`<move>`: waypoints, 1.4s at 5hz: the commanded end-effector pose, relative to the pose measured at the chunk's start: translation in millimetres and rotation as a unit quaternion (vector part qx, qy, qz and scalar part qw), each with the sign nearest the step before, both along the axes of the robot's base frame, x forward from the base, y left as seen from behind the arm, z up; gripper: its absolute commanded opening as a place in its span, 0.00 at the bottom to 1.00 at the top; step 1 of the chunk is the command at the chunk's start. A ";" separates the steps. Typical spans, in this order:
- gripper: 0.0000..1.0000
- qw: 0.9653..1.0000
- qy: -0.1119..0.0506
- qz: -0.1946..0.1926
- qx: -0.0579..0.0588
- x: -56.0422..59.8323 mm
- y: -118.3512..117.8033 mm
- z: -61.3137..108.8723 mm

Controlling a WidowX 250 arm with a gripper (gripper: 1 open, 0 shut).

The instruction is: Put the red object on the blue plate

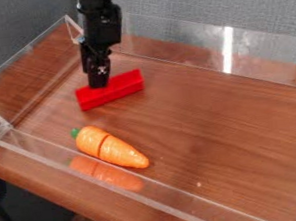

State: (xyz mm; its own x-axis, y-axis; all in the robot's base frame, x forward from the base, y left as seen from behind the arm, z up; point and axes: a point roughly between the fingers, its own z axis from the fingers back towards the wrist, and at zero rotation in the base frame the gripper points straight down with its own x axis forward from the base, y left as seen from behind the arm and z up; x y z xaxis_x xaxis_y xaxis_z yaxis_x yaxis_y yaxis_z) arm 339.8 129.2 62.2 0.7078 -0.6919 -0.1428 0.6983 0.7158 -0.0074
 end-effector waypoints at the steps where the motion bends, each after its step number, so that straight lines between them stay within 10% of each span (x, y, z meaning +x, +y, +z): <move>1: 1.00 1.000 -0.027 -0.006 0.004 21.4 0.5 10.6; 2: 1.00 1.000 -0.022 -0.015 -0.001 16.4 1.9 3.6; 3: 0.00 1.000 -0.019 -0.023 -0.004 11.1 3.2 0.9; 4: 0.00 0.999 -0.020 -0.030 -0.005 8.6 1.5 -9.9; 6: 0.00 0.998 -0.053 -0.019 0.029 29.4 -10.4 37.3; 7: 1.00 0.998 -0.051 -0.015 0.024 42.3 -13.4 28.1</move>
State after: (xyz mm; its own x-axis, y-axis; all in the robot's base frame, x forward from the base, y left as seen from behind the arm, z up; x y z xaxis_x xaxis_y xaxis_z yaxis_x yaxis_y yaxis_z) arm 370.6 117.7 69.6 0.6991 -0.7019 -0.1362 0.7123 0.7004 0.0466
